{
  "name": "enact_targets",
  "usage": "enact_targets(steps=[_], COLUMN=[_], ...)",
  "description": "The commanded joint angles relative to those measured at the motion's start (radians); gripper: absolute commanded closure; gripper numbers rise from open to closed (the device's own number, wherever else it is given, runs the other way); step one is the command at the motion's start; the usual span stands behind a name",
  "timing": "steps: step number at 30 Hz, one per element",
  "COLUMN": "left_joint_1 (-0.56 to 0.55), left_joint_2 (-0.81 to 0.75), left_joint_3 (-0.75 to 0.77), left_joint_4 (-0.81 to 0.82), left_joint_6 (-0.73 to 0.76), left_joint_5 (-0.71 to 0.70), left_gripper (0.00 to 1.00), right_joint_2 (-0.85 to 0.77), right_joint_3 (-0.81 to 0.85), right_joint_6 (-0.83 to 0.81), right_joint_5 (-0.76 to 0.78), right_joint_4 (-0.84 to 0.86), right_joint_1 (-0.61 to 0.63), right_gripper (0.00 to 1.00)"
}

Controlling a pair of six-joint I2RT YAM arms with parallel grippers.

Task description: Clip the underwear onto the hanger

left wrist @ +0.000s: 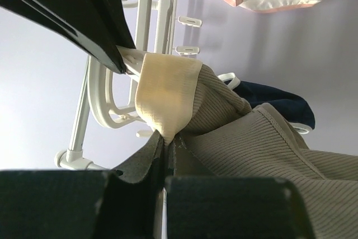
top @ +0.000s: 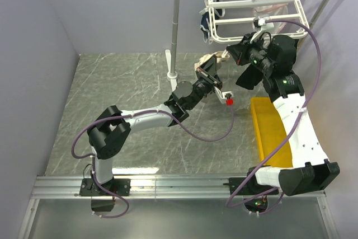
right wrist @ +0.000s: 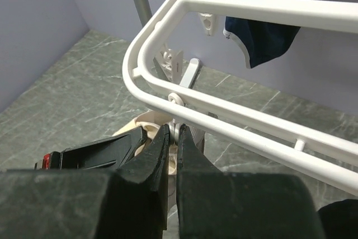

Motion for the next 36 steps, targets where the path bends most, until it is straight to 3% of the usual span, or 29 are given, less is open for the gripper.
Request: enact_targets(steps=[1, 4, 20, 36], left_joint_1=[-0.006, -0.006, -0.006, -0.006], left_joint_2=[0.004, -0.003, -0.037, -0.029], left_joint_3=[0.052, 0.054, 0.023, 0.046], left_joint_4=[0.032, 0.029, 0.048, 0.035], left_joint_6=[0.01, 0.001, -0.024, -0.027], left_joint_5=[0.006, 0.006, -0.004, 0.0], left_gripper=[1.0, 1.0, 1.0, 1.0], right_joint_2=[-0.025, -0.023, -0.012, -0.018], right_joint_3=[0.006, 0.006, 0.019, 0.026], right_joint_6=[-0.039, -0.048, -0.045, -0.028], right_joint_5=[0.023, 0.051, 0.078, 0.082], right_joint_4=[-0.062, -0.067, -0.071, -0.071], right_joint_1=[0.021, 0.021, 0.022, 0.022], right_gripper=[1.0, 1.0, 0.72, 0.53])
